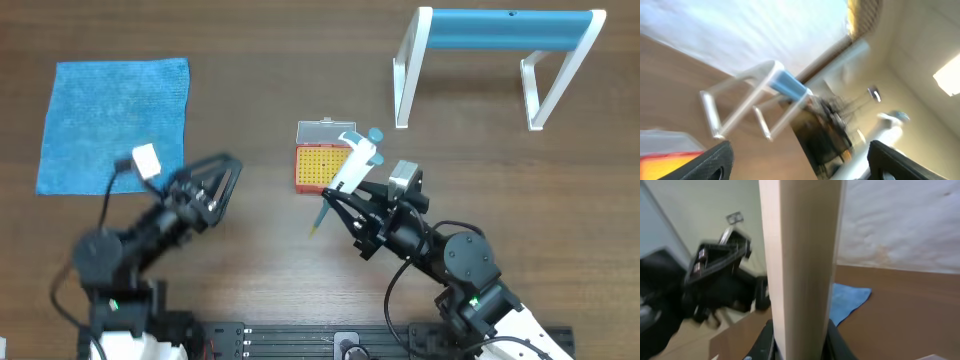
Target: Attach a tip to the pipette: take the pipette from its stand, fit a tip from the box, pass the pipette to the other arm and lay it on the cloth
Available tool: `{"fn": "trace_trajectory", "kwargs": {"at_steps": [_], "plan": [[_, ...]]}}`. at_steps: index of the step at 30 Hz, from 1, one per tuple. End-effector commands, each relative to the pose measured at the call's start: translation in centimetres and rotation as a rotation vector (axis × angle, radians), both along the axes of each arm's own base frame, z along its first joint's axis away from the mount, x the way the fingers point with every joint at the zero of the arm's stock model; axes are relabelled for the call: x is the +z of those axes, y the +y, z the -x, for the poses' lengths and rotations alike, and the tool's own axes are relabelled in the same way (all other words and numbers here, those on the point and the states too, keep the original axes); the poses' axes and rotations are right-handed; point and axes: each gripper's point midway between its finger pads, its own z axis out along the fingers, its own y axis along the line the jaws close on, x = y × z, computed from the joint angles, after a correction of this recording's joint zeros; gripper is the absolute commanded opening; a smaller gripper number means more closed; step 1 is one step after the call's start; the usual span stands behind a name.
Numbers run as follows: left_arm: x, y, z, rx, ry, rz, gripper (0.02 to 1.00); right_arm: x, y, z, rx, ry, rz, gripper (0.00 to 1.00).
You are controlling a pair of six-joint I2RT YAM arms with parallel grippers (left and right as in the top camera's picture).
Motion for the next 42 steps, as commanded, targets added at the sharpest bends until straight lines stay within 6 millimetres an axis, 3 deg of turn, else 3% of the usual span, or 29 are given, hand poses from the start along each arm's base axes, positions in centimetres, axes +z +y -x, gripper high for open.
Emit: {"fn": "trace_trajectory", "kwargs": {"at_steps": [1, 6, 11, 16, 23, 24, 25, 26, 27, 32, 33, 37, 39, 42], "plan": [[3.3, -4.3, 1.5, -0.482, -0.044, -0.103, 0.864, 0.3, 0.8, 2.9, 0.228, 0.049, -0.023, 0.071], [5.1, -9.7, 2.0, -0.801, -0.092, -0.121, 0.866, 0.2, 1.2, 4.2, 0.316, 0.093, -0.031, 0.073], [4.4, -13.8, 3.5, -0.955, -0.129, -0.117, 0.871, 0.2, 1.2, 4.3, 0.317, 0.089, -0.031, 0.071], [4.1, -15.7, 4.5, -0.993, -0.114, -0.104, 0.871, 0.3, 1.2, 4.3, 0.319, 0.095, -0.037, 0.073], [4.2, -16.0, 4.3, -0.978, -0.117, -0.100, 0.864, 0.3, 1.2, 4.3, 0.322, 0.119, -0.047, 0.073], [4.2, -16.0, 4.3, -0.978, -0.117, -0.100, 0.768, 0.3, 1.2, 4.3, 0.323, 0.121, -0.048, 0.073], [4.2, -16.0, 4.2, -0.974, -0.117, -0.099, 0.430, 0.3, 1.2, 4.3, 0.323, 0.122, -0.048, 0.073], [4.2, -16.0, 4.1, -0.968, -0.116, -0.098, 0.165, 0.3, 1.2, 4.3, 0.323, 0.121, -0.048, 0.073], [4.2, -16.0, 4.0, -0.960, -0.115, -0.096, 0.031, 0.3, 1.2, 4.3, 0.322, 0.122, -0.048, 0.075], [4.3, -16.1, 3.8, -0.945, -0.125, -0.096, 0.029, 0.3, 1.2, 4.2, 0.323, 0.135, -0.054, 0.075], [4.3, -16.1, 3.7, -0.937, -0.150, -0.103, 0.031, 0.3, 1.2, 4.2, 0.320, 0.150, -0.062, 0.818], [4.2, -16.0, 3.1, -0.903, -0.192, -0.115, 0.031, 0.3, 0.9, 4.0, 0.317, 0.155, -0.064, 0.820], [3.6, -15.0, 1.6, -0.859, -0.137, -0.117, 0.031, -0.2, 0.1, 4.8, 0.404, 0.157, -0.028, 0.820], [2.6, -12.5, -0.6, -0.795, -0.069, -0.124, 0.031, -0.9, -3.8, 3.2, 0.395, 0.229, -0.012, 0.820]]}}
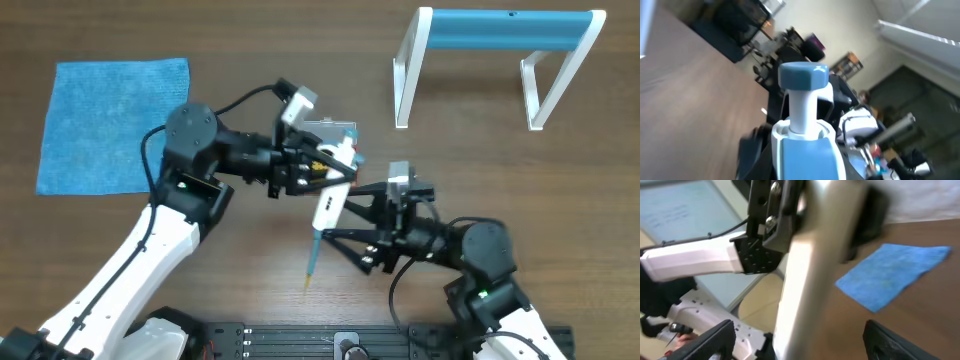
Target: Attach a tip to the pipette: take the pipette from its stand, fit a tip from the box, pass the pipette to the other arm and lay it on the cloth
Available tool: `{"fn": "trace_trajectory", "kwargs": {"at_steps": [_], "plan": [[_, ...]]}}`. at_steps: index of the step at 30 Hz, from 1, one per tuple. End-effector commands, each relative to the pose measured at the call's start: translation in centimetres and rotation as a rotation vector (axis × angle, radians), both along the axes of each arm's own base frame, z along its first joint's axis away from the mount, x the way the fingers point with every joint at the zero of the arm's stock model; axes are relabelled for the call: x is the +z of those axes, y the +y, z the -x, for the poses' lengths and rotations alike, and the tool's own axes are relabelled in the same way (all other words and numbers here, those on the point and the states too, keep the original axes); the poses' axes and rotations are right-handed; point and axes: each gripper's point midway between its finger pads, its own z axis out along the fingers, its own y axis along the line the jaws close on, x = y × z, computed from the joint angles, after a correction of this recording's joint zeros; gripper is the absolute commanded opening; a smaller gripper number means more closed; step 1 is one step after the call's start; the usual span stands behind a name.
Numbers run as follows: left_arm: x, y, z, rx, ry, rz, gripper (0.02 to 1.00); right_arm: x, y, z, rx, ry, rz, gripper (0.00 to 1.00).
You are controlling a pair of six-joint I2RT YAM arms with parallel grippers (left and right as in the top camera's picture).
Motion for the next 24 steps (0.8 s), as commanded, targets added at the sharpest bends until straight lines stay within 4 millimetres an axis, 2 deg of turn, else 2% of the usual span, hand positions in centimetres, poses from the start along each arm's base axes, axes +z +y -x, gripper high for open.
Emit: {"fn": "trace_trajectory", "kwargs": {"at_steps": [1, 3, 5, 6, 8, 9, 11, 12, 13, 14, 16, 17, 19, 20, 22, 23, 24], "plan": [[-0.3, 2.9, -3.3, 0.115, 0.020, -0.016, 0.031, -0.7, -4.8, -0.9, 0.029, 0.049, 0.039, 0.822], [-1.2, 4.6, -5.4, 0.212, 0.056, -0.034, 0.031, -1.0, -7.8, -2.2, -0.044, 0.050, 0.056, 0.822], [-3.4, 6.2, -7.6, 0.340, 0.104, -0.086, 0.031, -1.2, -10.6, -3.4, -0.145, 0.055, 0.063, 0.822], [-6.4, 7.7, -9.4, 0.473, 0.155, -0.177, 0.031, -1.2, -11.6, -3.9, -0.184, 0.056, 0.063, 0.822], [-10.4, 9.9, -10.9, 0.629, 0.227, -0.322, 0.031, -1.3, -12.9, -4.3, -0.230, 0.066, 0.062, 0.822], [-13.9, 12.5, -11.6, 0.774, 0.304, -0.472, 0.031, -1.3, -13.2, -4.3, -0.238, 0.073, 0.062, 0.822], [-16.5, 15.9, -11.5, 0.885, 0.369, -0.603, 0.029, -1.6, -13.5, -4.3, -0.242, 0.118, 0.049, 0.822], [-17.0, 17.9, -11.2, 0.928, 0.417, -0.653, 0.027, -1.8, -13.5, -4.3, -0.239, 0.136, 0.045, 0.822], [-17.1, 20.1, -11.1, 0.975, 0.445, -0.692, 0.029, -2.1, -13.5, -4.3, -0.237, 0.159, 0.038, 0.822], [-16.2, 22.4, -11.2, 1.012, 0.432, -0.718, 0.029, -2.1, -13.5, -4.3, -0.236, 0.169, 0.035, 0.822], [-12.9, 28.0, -12.3, 1.134, 0.411, -0.780, 0.029, -2.2, -13.5, -4.3, -0.234, 0.184, 0.031, 0.822], [-11.9, 30.2, -12.9, 1.182, 0.400, -0.837, 0.029, -2.2, -13.4, -4.3, -0.231, 0.189, 0.029, 0.822], [-9.7, 35.1, -13.9, 1.242, 0.380, -1.054, 0.027, -2.2, -13.2, -4.2, -0.222, 0.190, 0.030, 0.822], [-8.5, 38.0, -14.9, 1.251, 0.369, -1.227, 0.029, -2.3, -13.1, -4.2, -0.216, 0.192, 0.029, 0.822], [-7.0, 40.7, -17.7, 1.242, 0.347, -1.343, 0.029, -2.6, -12.9, -4.2, -0.215, 0.232, 0.018, 0.822], [-7.1, 41.2, -19.1, 1.226, 0.341, -1.351, 0.029, -3.0, -12.7, -4.1, -0.203, 0.264, 0.011, 0.822], [-7.7, 42.1, -21.6, 1.204, 0.321, -1.362, 0.029, -3.3, -12.4, -4.0, -0.189, 0.303, 0.003, 0.822]]}}
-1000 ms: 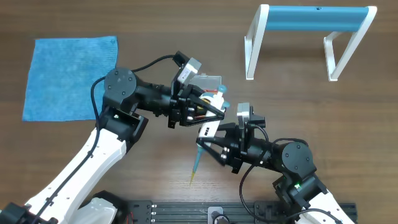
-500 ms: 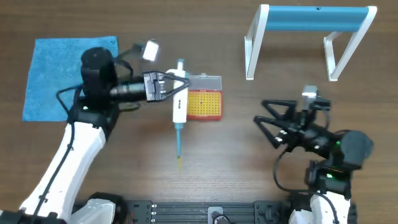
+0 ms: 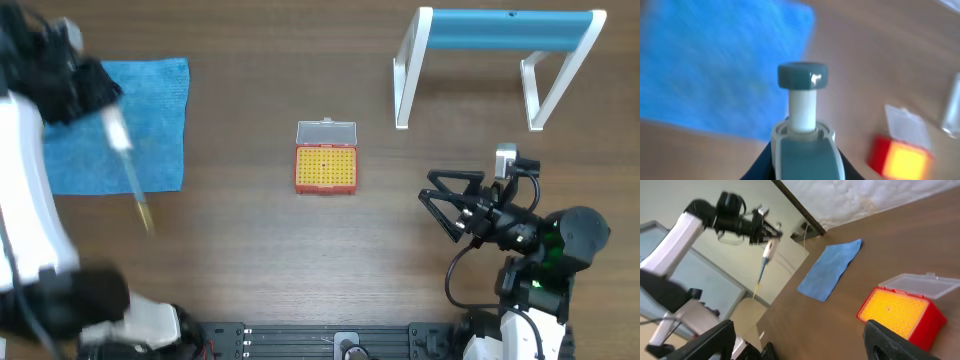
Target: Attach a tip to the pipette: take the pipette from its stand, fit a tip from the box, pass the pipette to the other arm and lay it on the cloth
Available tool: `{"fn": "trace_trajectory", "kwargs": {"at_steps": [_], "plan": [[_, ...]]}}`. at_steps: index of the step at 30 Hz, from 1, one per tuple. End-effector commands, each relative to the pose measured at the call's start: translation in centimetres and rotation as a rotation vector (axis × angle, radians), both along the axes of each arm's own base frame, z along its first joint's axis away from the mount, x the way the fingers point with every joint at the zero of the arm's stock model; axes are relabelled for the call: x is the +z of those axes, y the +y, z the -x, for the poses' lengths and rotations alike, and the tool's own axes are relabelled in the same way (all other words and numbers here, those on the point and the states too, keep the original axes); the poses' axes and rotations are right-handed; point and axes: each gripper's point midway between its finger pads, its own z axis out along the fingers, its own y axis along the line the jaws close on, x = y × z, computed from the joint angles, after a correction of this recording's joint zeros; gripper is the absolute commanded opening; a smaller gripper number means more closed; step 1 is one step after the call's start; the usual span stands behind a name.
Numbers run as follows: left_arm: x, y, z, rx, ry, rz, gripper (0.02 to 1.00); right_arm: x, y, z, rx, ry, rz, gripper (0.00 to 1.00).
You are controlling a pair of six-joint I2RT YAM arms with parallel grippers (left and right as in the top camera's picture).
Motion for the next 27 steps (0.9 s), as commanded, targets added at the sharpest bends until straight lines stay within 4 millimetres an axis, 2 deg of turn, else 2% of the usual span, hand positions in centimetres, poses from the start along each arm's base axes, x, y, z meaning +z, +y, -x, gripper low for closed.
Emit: {"fn": "trace_trajectory", "kwargs": {"at_steps": [1, 2, 4, 6, 7, 8, 11, 16, 18, 21, 23, 25, 27], "plan": [[-1.0, 6.5, -8.1, -0.099, 0.047, -0.257, 0.029, -0.8, 1.0, 0.6, 0.048, 0.098, -0.037, 0.822], [-3.0, 7.0, -9.7, -0.127, 0.072, -0.258, 0.029, -0.8, 1.0, 0.5, 0.042, 0.105, -0.039, 0.822], [-7.3, 7.6, -10.8, -0.180, 0.148, -0.254, 0.029, -0.9, 0.7, -0.1, 0.007, 0.111, -0.041, 0.822], [-14.0, 9.1, -9.8, -0.239, 0.350, -0.282, 0.029, -1.0, 0.3, -0.9, -0.047, 0.119, -0.044, 0.822], [-16.0, 8.9, -9.9, -0.249, 0.374, -0.251, 0.029, -1.0, 0.3, -1.1, -0.059, 0.135, -0.052, 0.822], [-17.1, 9.0, -10.1, -0.260, 0.386, -0.248, 0.029, -1.1, 0.4, -1.2, -0.063, 0.143, -0.056, 0.822], [-18.6, 10.2, -10.5, -0.253, 0.415, -0.307, 0.029, -1.1, 1.7, -1.1, -0.035, 0.157, -0.057, 0.822], [-18.8, 11.6, -11.4, -0.244, 0.380, -0.342, 0.029, -1.2, 2.4, -1.5, -0.057, 0.145, -0.044, 0.822], [-20.0, 11.2, -11.4, -0.246, 0.362, -0.260, 0.027, -1.2, 2.4, -1.6, -0.057, 0.144, -0.044, 0.822], [-21.1, 11.3, -11.6, -0.244, 0.365, -0.245, 0.027, -1.2, 2.4, -1.6, -0.057, 0.145, -0.044, 0.822], [-22.2, 10.6, -11.9, -0.255, 0.354, -0.199, 0.029, -1.2, 2.4, -1.6, -0.058, 0.145, -0.044, 0.822], [-24.4, 9.4, -11.8, -0.258, 0.364, -0.114, 0.029, -1.2, 2.4, -1.6, -0.058, 0.145, -0.044, 0.822], [-25.1, 9.2, -11.9, -0.265, 0.371, -0.113, 0.029, -1.3, 2.4, -1.7, -0.064, 0.145, -0.044, 0.822]]}}
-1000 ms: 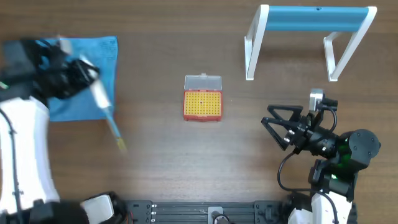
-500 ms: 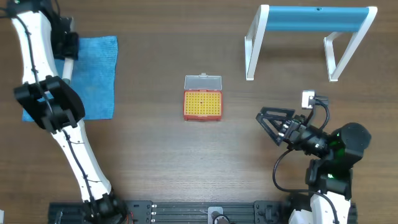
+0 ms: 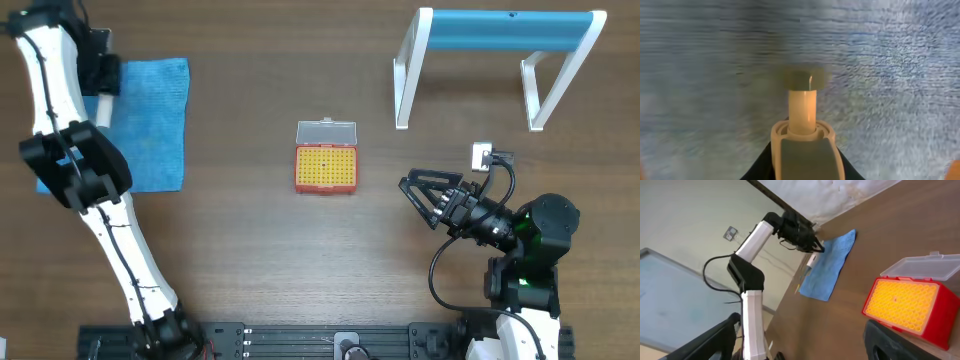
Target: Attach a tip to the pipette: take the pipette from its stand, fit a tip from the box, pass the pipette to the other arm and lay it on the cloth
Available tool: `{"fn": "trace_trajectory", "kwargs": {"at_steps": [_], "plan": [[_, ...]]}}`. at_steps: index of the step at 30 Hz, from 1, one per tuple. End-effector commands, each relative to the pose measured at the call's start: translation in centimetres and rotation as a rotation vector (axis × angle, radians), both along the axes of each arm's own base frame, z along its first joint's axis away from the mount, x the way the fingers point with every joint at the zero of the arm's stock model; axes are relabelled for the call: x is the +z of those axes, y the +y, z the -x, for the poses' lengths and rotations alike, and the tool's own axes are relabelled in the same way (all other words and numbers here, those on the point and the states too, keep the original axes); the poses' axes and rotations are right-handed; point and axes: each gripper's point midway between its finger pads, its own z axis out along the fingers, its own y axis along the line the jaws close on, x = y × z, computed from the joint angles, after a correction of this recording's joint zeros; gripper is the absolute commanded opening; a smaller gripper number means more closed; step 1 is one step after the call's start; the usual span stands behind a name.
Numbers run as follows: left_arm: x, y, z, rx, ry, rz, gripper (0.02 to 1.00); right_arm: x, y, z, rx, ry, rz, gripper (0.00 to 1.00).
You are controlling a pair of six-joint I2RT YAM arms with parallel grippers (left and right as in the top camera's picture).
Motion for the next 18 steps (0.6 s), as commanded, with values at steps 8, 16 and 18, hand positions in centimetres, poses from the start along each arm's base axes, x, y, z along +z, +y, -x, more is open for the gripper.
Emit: {"fn": "trace_trajectory", "kwargs": {"at_steps": [8, 16, 18], "plan": [[-3.9, -1.6, -0.3, 0.003, 0.031, 0.093, 0.560, 0.2, -0.2, -0.4, -0.028, -0.007, 0.004, 0.822], [3.0, -1.6, -0.7, -0.003, -0.061, 0.064, 0.904, 0.2, -0.3, -0.6, -0.040, -0.004, 0.003, 0.822], [7.2, -2.2, -0.4, -0.009, -0.119, 0.064, 0.906, 0.2, -0.3, -0.6, -0.040, -0.007, 0.004, 0.822]]}}
